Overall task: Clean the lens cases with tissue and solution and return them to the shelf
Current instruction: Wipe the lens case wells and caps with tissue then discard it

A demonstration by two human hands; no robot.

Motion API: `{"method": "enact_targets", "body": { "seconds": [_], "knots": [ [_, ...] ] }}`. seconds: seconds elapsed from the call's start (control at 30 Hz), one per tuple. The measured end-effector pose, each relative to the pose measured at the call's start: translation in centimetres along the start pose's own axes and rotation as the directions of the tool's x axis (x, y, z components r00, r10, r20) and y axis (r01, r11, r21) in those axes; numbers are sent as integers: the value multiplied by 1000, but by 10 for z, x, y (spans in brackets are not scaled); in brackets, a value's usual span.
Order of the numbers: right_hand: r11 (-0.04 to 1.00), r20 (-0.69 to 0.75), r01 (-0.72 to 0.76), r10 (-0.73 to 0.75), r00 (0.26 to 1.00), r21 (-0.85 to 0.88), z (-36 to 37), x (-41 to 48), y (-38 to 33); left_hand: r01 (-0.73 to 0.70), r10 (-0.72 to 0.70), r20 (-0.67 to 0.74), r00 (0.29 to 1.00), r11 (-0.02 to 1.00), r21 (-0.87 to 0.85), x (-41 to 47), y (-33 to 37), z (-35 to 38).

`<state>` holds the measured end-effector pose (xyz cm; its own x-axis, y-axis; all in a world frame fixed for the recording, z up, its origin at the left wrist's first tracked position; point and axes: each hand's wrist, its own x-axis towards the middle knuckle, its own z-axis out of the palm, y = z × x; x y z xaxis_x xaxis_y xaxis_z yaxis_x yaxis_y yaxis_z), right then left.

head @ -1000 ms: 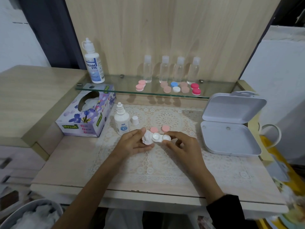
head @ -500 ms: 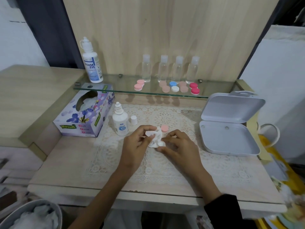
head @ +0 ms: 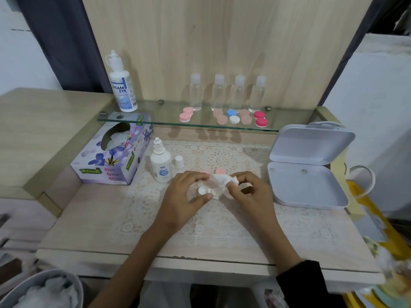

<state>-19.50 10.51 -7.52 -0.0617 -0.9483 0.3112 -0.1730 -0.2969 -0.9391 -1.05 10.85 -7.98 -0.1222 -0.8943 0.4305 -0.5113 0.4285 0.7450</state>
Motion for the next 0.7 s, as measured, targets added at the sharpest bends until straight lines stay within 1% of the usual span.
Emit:
{"method": "enact_targets", "body": {
  "seconds": [0.07, 0.1, 0.17, 0.23, 0.3, 0.37, 0.43, 0.47, 0.53, 0.63, 0.7],
  "knots": [
    [997, -47, -46, 49, 998, 65, -1, -2, -4, 12, -16, 47, 999, 996, 89, 0, -10, -2],
    [998, -61, -34, 37, 997, 53, -1, -2, -5, 25, -33, 64, 997, 992, 121, 0, -12, -2],
    [1000, -73, -1, 1, 997, 2, -2, -2, -8, 48, -61, 87, 994, 987, 151, 1, -13, -1],
    [998, -62, 33, -36, 997, -57, -1, -2, -9, 54, -67, 80, 995, 987, 152, 2, -12, 0],
    [985, -38, 80, -87, 996, -154, 0, -2, -6, 54, -65, 70, 995, 987, 149, 2, -12, 0],
    [938, 16, 166, -169, 986, -305, 1, -2, -1, 47, -58, 68, 996, 987, 152, 2, -11, 1],
    [845, 116, 273, -247, 962, -459, 2, -4, 3, 39, -50, 69, 996, 987, 154, 2, -11, 1],
    [802, 168, 311, -262, 950, -510, 4, -4, 3, 36, -47, 68, 997, 987, 155, 2, -11, 1],
    [749, 221, 343, -263, 939, -567, 7, -5, 3, 37, -48, 63, 997, 987, 159, 2, -10, 1],
    [725, 235, 356, -267, 934, -590, 8, -5, 3, 49, -59, 52, 997, 985, 165, 2, -8, 2],
    [690, 264, 399, -299, 917, -604, 7, -7, 2, 52, -60, 43, 997, 982, 179, 2, -8, 2]
  ]
}}
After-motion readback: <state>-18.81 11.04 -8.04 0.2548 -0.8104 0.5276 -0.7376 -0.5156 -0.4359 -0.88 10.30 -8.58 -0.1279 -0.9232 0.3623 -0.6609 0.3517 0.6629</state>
